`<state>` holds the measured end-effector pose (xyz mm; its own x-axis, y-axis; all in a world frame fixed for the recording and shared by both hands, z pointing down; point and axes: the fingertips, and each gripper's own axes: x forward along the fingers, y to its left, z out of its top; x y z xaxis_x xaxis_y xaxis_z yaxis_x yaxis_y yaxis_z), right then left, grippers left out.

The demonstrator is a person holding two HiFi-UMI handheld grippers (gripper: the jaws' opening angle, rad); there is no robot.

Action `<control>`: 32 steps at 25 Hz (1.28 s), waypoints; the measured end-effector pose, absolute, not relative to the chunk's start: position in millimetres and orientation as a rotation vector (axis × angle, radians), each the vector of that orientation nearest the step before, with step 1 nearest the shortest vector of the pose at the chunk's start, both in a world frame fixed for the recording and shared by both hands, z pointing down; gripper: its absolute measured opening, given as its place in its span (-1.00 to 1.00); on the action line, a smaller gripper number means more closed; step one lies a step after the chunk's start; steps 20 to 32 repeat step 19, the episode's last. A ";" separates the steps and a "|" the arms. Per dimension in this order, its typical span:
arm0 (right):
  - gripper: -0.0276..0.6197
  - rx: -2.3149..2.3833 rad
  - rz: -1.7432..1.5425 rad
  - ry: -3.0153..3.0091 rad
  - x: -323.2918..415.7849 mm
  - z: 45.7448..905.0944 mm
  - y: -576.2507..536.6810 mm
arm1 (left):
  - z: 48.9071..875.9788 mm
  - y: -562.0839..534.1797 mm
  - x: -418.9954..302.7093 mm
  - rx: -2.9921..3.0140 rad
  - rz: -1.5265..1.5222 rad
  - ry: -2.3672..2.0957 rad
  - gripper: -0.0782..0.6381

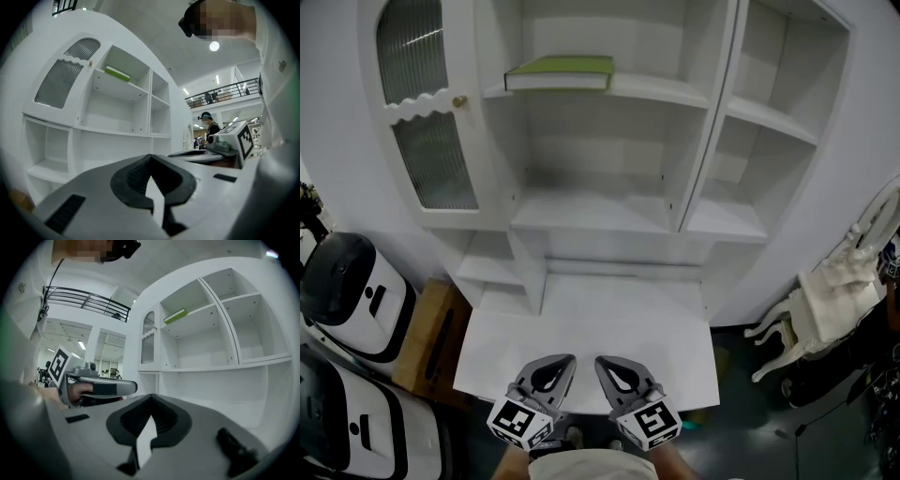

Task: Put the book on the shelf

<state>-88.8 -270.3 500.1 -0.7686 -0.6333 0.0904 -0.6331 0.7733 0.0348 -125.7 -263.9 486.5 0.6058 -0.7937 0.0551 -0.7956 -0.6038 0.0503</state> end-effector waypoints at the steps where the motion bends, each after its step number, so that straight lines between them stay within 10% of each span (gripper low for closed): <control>1: -0.88 1.028 -0.005 -2.869 -87.6 499.8 -270.8 | 485.8 -264.1 -125.6 2.754 0.033 -1.361 -0.76; 32: -0.88 1.019 -0.048 -2.879 -92.0 487.4 -279.6 | 478.0 -272.8 -122.5 2.784 -0.009 -1.297 -0.76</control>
